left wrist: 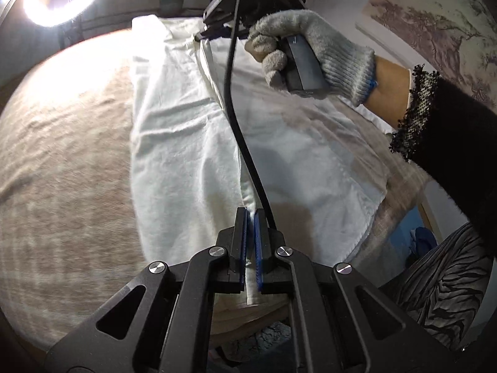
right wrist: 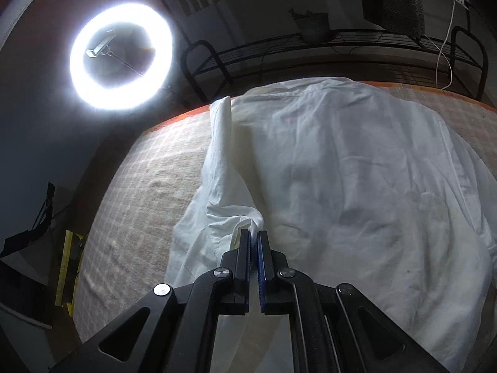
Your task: Fold small clothes
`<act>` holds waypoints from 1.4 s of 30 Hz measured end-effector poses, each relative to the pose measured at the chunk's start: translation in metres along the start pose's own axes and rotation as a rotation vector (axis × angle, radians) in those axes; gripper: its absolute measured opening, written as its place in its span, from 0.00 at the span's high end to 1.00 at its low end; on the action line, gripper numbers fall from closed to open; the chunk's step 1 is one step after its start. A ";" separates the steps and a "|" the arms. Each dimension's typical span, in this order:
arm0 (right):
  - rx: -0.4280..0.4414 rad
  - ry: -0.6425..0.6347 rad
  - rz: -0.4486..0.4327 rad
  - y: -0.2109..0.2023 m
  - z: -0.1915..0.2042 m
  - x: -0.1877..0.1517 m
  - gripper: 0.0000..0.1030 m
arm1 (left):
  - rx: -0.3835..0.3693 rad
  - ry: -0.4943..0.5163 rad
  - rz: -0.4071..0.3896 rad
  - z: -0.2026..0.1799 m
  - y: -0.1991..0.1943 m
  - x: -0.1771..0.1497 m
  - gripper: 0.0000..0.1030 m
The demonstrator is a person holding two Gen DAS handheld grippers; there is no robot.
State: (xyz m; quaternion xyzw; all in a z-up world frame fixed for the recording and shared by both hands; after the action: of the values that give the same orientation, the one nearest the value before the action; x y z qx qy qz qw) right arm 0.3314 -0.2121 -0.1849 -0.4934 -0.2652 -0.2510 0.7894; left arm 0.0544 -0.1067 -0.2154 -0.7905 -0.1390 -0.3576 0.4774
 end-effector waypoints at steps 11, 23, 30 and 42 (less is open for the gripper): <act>-0.005 -0.032 0.017 0.001 0.000 -0.001 0.72 | 0.003 0.065 0.003 -0.021 0.001 -0.005 0.95; 0.068 0.054 -0.021 -0.137 -0.007 -0.035 0.63 | -0.062 0.040 -0.096 -0.004 -0.088 -0.015 0.81; 0.143 0.074 0.167 -0.172 0.027 -0.159 0.59 | 0.021 -0.282 -0.075 0.067 -0.084 -0.020 0.81; 0.212 0.042 0.302 -0.158 0.050 -0.230 0.93 | 0.104 -0.097 0.009 0.038 -0.036 -0.030 0.81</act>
State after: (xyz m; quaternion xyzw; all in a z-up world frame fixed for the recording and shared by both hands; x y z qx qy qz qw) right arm 0.0496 -0.1967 -0.2175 -0.4363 -0.1966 -0.1105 0.8711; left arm 0.0294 -0.0525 -0.2236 -0.7816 -0.1769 -0.3091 0.5121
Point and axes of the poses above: each gripper's, at about its wrist camera, not at the fingertips, and y roughly the way its jaws point, z to its left, x to its top, the point moved 7 cm from there along y, roughly the way its jaws point, and after that the axes turned 14 degrees about -z, right-handed, at the moved point
